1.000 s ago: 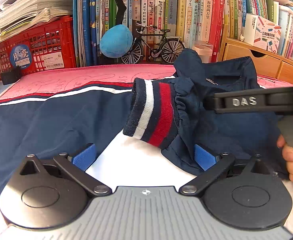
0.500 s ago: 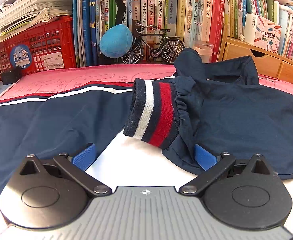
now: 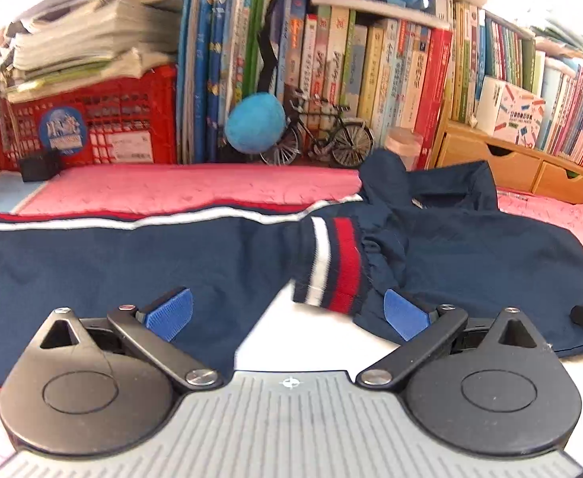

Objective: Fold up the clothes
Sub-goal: 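Grasp the other striped cuff with the left gripper and fold it across the jacket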

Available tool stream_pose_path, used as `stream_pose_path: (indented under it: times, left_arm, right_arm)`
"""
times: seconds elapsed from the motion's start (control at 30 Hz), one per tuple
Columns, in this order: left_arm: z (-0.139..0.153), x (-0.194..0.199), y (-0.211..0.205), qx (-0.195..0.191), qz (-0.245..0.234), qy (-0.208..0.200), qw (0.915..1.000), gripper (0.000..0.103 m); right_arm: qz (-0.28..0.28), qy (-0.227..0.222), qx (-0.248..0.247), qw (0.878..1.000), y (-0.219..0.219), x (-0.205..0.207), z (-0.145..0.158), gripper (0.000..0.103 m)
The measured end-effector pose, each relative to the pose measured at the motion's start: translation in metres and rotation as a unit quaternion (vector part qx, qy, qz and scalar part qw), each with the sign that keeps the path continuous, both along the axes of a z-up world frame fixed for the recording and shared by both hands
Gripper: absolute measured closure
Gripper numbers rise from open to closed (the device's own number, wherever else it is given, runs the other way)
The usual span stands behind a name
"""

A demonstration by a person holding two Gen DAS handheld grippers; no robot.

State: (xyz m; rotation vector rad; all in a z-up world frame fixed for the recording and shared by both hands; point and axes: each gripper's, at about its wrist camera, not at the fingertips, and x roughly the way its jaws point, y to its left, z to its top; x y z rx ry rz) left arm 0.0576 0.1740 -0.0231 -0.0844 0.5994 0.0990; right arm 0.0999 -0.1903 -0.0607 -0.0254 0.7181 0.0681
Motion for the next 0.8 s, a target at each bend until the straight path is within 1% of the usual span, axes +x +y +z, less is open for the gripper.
stream_pose_path:
  times: [0.07, 0.13, 0.17, 0.23, 0.27, 0.3, 0.37, 0.4, 0.43, 0.5, 0.53, 0.57, 0.6, 0.63, 0.67, 0.7, 0.73, 0.8]
  left_arm:
    - [0.018, -0.01, 0.036, 0.001, 0.017, 0.002, 0.9998, 0.0]
    - [0.033, -0.018, 0.094, -0.014, 0.07, 0.023, 0.9972, 0.0]
    - [0.037, -0.021, 0.124, -0.024, 0.097, 0.035, 0.9943, 0.0]
    - [0.037, -0.03, 0.181, -0.05, 0.155, 0.055, 0.9852, 0.0]
    - [0.035, -0.035, 0.212, -0.062, 0.19, 0.063, 0.9778, 0.003]
    - [0.031, -0.039, 0.244, -0.072, 0.23, 0.071, 0.9678, 0.004]
    - [0.022, -0.044, 0.283, -0.082, 0.277, 0.078, 0.9542, 0.006]
    - [0.017, -0.046, 0.302, -0.088, 0.299, 0.08, 0.9468, 0.006]
    - [0.012, -0.045, 0.314, -0.094, 0.309, 0.081, 0.943, 0.006]
    - [-0.001, -0.041, 0.332, -0.116, 0.32, 0.082, 0.9368, 0.008]
    - [-0.005, -0.039, 0.337, -0.122, 0.324, 0.076, 0.9351, 0.01]
    - [-0.006, -0.036, 0.335, -0.104, 0.334, 0.066, 0.9346, 0.013]
    - [-0.007, -0.033, 0.333, -0.085, 0.344, 0.058, 0.9334, 0.032]
    - [-0.007, -0.03, 0.329, -0.064, 0.359, 0.058, 0.9292, 0.063]
    - [-0.006, -0.028, 0.326, -0.045, 0.373, 0.057, 0.9251, 0.088]
    - [-0.004, -0.029, 0.32, -0.037, 0.371, 0.045, 0.9269, 0.095]
    - [-0.001, -0.029, 0.313, -0.028, 0.368, 0.032, 0.9288, 0.099]
    - [0.012, -0.032, 0.293, 0.012, 0.352, -0.003, 0.936, 0.1]
  right_arm:
    - [0.0, 0.0, -0.001, 1.0, 0.001, 0.001, 0.0, 0.0]
    - [0.0, -0.001, -0.003, 1.0, 0.002, 0.002, 0.0, 0.0]
    - [0.0, -0.002, -0.004, 1.0, 0.003, 0.002, 0.0, 0.0]
    - [0.0, -0.004, -0.01, 1.0, 0.004, 0.002, 0.001, 0.0]
    - [0.0, -0.005, -0.012, 1.0, 0.005, 0.001, 0.001, 0.0]
    - [0.0, -0.006, -0.015, 1.0, 0.006, 0.001, 0.001, 0.0]
    - [0.0, -0.005, -0.014, 1.0, 0.005, 0.001, 0.001, 0.0]
    - [0.0, -0.005, -0.013, 1.0, 0.005, 0.001, 0.001, 0.0]
    - [0.0, -0.004, -0.012, 1.0, 0.005, 0.001, 0.001, 0.0]
    - [0.0, -0.004, -0.011, 1.0, 0.005, 0.001, 0.001, 0.0]
    - [0.0, -0.004, -0.011, 1.0, 0.005, 0.001, 0.001, 0.0]
    - [0.0, -0.004, -0.011, 1.0, 0.005, 0.001, 0.001, 0.0]
    - [0.0, -0.004, -0.01, 1.0, 0.004, 0.001, 0.001, 0.0]
    - [0.0, -0.003, -0.01, 1.0, 0.004, 0.001, 0.001, 0.0]
    - [0.0, -0.003, -0.009, 1.0, 0.004, 0.001, 0.001, 0.0]
    - [0.0, -0.003, -0.008, 1.0, 0.003, 0.001, 0.001, 0.0]
    - [0.001, -0.003, -0.007, 1.0, 0.003, 0.001, 0.001, 0.0]
    - [0.001, -0.003, -0.007, 1.0, 0.002, 0.001, 0.001, 0.0]
